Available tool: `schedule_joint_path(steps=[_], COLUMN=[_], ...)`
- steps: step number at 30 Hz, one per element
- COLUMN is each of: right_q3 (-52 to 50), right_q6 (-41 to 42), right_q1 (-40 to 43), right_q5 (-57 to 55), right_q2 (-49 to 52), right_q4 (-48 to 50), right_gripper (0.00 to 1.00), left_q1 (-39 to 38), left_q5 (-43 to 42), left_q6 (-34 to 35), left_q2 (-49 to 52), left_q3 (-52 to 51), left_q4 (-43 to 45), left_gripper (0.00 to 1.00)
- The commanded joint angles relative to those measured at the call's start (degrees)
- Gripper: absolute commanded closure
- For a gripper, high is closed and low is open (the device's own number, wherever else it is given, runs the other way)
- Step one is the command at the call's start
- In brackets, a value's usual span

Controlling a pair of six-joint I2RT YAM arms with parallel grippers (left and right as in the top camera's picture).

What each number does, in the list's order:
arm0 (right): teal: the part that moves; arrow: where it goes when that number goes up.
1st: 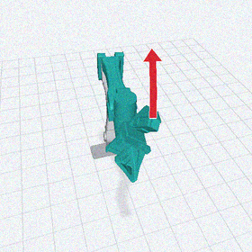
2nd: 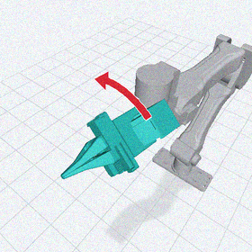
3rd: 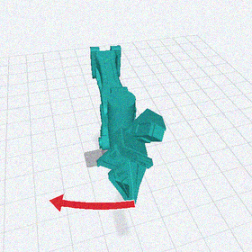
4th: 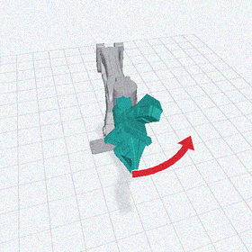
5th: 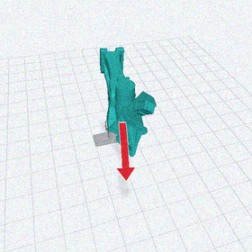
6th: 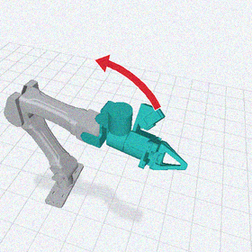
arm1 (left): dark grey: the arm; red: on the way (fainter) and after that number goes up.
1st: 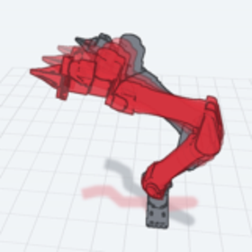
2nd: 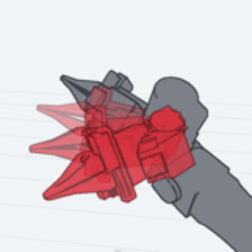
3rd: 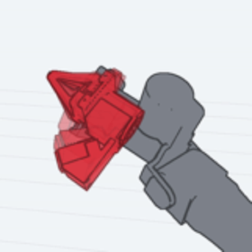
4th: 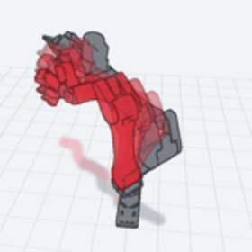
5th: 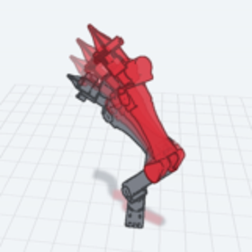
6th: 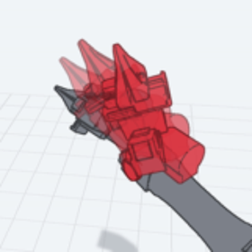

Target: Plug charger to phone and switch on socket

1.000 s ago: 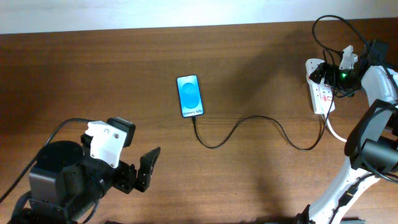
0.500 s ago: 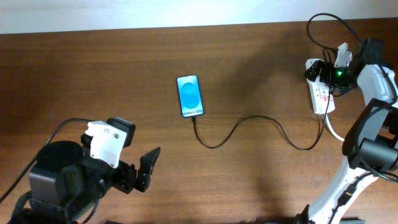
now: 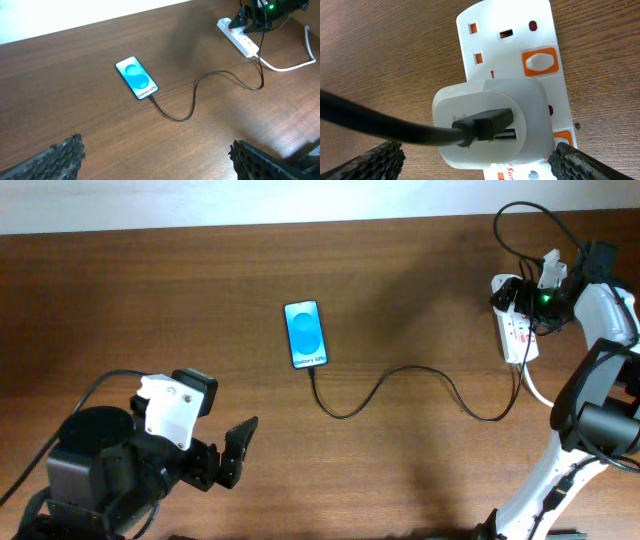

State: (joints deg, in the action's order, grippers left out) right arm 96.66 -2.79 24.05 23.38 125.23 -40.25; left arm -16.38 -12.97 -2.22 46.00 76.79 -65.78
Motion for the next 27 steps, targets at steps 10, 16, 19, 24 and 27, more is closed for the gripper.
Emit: schedule_joint_path(steps=[10, 16, 19, 24, 27], right_q3=[1.3, 1.3, 1.3, 1.2, 1.0], right_q6=[0.2, 0.2, 0.2, 0.2, 0.3], right_q1=[-0.7, -0.8, -0.9, -1.7, -2.8], right_q5=[0.2, 0.1, 0.2, 0.3, 0.0], right_q2=[1.7, 1.7, 1.7, 1.7, 1.7], right_q4=[1.4, 1.9, 1.2, 0.3, 0.5], right_gripper=[0.02, 0.02, 0.02, 0.02, 0.02], left_q1=[-0.1, -0.1, -0.1, -0.1, -0.1], left_q5=[0.8, 0.8, 0.8, 0.8, 0.8], left_q6=[-0.9, -0.9, -0.9, -0.9, -0.9], left_q2=[0.0, 0.0, 0.0, 0.0, 0.0], left_q3=[-0.5, -0.5, -0.5, -0.5, -0.5], left_q4=[0.1, 0.1, 0.1, 0.1, 0.1], left_gripper=[0.01, 0.01, 0.01, 0.01, 0.01])
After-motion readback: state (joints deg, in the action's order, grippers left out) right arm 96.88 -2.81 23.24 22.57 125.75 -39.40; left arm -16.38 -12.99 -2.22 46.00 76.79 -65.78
